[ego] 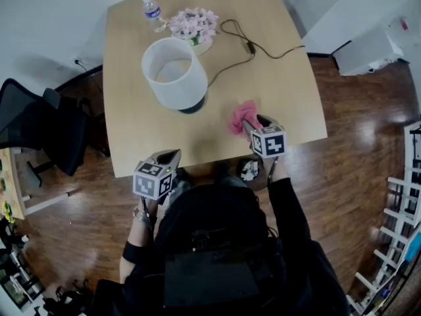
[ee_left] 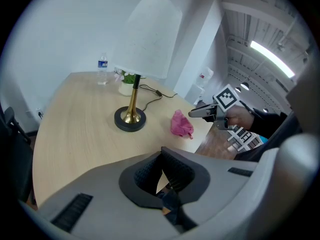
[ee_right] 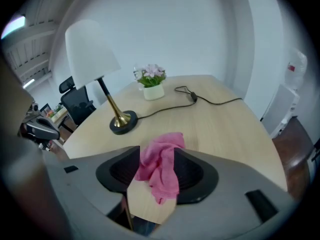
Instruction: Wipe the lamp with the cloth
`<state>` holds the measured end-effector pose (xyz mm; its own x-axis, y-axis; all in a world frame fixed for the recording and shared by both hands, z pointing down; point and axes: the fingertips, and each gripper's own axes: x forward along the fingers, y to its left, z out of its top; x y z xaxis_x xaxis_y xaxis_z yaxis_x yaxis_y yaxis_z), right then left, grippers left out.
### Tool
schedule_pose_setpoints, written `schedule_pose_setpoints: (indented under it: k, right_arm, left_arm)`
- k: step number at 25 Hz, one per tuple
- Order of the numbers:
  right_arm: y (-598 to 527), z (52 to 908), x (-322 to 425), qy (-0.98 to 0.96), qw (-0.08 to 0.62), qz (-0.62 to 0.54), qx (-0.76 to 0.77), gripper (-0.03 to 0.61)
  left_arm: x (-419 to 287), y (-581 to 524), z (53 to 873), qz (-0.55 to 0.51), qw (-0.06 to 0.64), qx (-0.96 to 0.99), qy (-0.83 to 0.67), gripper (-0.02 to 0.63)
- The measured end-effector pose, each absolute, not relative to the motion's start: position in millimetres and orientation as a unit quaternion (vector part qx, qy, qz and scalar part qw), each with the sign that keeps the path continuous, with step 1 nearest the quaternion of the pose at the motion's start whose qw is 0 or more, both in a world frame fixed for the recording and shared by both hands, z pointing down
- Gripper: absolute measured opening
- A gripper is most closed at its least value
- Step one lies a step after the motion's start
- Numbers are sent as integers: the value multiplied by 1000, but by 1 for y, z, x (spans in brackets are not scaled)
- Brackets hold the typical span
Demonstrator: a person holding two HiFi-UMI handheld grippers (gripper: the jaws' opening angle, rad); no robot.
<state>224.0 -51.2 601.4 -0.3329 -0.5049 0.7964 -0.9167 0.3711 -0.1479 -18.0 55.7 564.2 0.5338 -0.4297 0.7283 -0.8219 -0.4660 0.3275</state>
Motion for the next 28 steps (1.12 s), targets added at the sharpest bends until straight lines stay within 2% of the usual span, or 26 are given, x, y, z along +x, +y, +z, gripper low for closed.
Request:
schedule_pose_setpoints:
  k: [7, 12, 18, 22, 24, 27, 28]
  right_arm:
    - [-13, 543, 144, -811, 301, 291, 409, 222]
    - [14, 553, 91, -821, 311, 309, 366, 222]
    - [26, 575, 62, -819, 337, 314, 342, 207]
    - [23, 576, 57, -817, 336, 316, 346, 153]
    - [21, 577, 59, -815, 330, 319, 352, 111]
    - [20, 573, 59, -821, 319, 314, 354, 6]
    - [20, 570, 58, -826, 314, 308, 351, 6]
  left_arm:
    - [-27, 54, 554, 278, 329, 818, -382, 2]
    - [-40, 55, 552, 275, 329, 818, -384, 2]
    - [-49, 54, 553, 269, 330, 817, -389, 2]
    - [-50, 52, 553, 267, 330, 817, -390, 2]
    - [-50, 52, 555, 270, 329, 817, -389, 2]
    - [-49, 52, 556, 271, 327, 819, -386, 2]
    - [-49, 53, 556, 272, 327, 819, -385, 2]
